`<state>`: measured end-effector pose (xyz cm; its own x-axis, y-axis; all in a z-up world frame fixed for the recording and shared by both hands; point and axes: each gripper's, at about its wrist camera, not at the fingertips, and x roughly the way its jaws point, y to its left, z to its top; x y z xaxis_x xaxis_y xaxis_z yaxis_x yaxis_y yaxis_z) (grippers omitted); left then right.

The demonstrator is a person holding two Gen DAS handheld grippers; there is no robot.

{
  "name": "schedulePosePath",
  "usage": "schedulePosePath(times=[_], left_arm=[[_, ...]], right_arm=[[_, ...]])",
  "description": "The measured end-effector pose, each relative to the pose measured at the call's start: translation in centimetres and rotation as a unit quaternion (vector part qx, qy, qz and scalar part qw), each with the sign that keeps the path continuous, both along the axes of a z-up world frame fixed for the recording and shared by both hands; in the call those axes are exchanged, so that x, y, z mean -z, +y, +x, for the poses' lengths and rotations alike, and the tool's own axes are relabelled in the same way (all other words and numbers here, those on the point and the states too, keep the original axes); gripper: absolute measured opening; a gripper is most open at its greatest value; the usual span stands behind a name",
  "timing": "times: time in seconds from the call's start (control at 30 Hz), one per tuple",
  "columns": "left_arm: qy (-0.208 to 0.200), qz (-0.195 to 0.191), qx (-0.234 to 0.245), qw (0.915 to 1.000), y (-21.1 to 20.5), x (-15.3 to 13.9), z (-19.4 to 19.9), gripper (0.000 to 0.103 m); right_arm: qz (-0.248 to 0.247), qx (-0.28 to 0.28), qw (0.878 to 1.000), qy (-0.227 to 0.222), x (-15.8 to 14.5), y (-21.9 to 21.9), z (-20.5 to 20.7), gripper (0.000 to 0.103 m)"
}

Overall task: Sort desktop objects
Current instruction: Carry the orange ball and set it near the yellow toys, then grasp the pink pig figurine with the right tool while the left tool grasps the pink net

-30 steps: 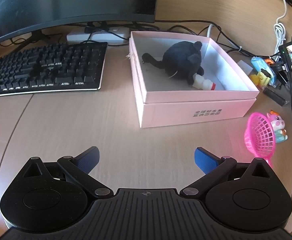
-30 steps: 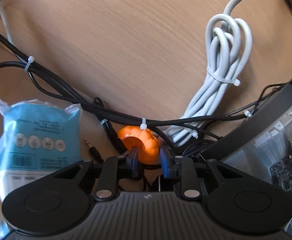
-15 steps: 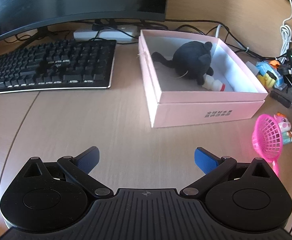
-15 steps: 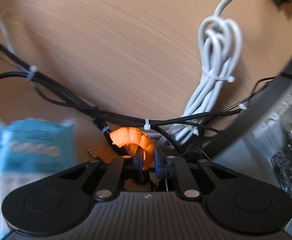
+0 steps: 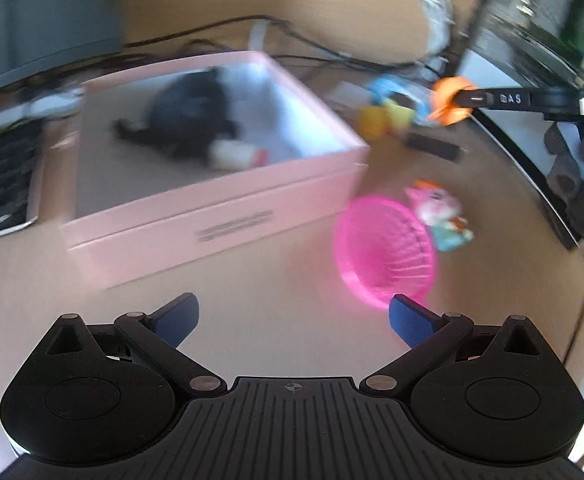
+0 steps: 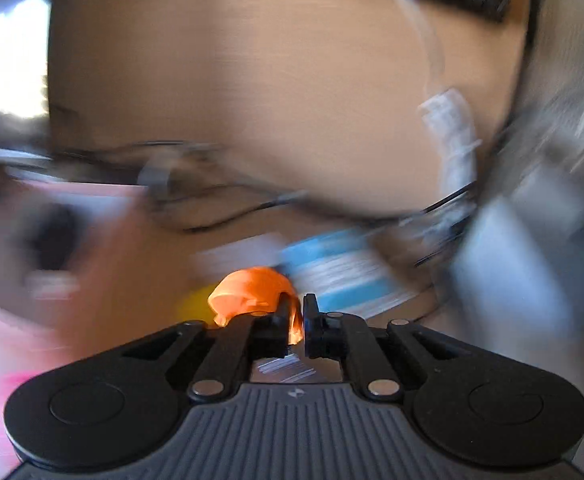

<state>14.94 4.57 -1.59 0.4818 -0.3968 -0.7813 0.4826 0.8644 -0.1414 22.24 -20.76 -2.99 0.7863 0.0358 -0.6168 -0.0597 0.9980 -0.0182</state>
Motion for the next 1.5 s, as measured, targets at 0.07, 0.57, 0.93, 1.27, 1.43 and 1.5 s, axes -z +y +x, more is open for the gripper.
schedulePosePath(times=[0.07,0.57,0.93,1.27,1.43,1.5], left_arm=[[-0.001,-0.008,0.031,0.9995,-1.7,0.5,-0.3,0.103],[-0.019,0.013,0.1,0.9947,-4.8,0.9,-1.2,0.103],[-0.058,0.02,-0.181,0.9815,-0.9,-1.3,-3.3,0.103],[-0.076,0.016,-0.229,0.9703,-0.6,-1.8,-8.3,0.103],[-0.086,0.038,-0.207,0.9738,-2.5,-2.8,-9.0,0.103],[-0.088,0.049,-0.188,0.9769,-3.4,-3.0,-9.1,0.103]], right_arm=[[0.034,-0.025,0.999,0.003,0.2,1.1,-1.5,0.026],[0.005,0.037,0.999,0.027,0.8,3.1,-12.2,0.064],[-0.007,-0.105,0.994,0.002,1.7,6.2,-11.6,0.073],[-0.05,-0.12,0.991,0.014,4.3,3.8,-10.4,0.076],[-0.042,-0.18,0.983,0.009,4.4,3.4,-10.8,0.077],[-0.052,-0.187,0.981,0.005,4.9,4.2,-10.7,0.076]])
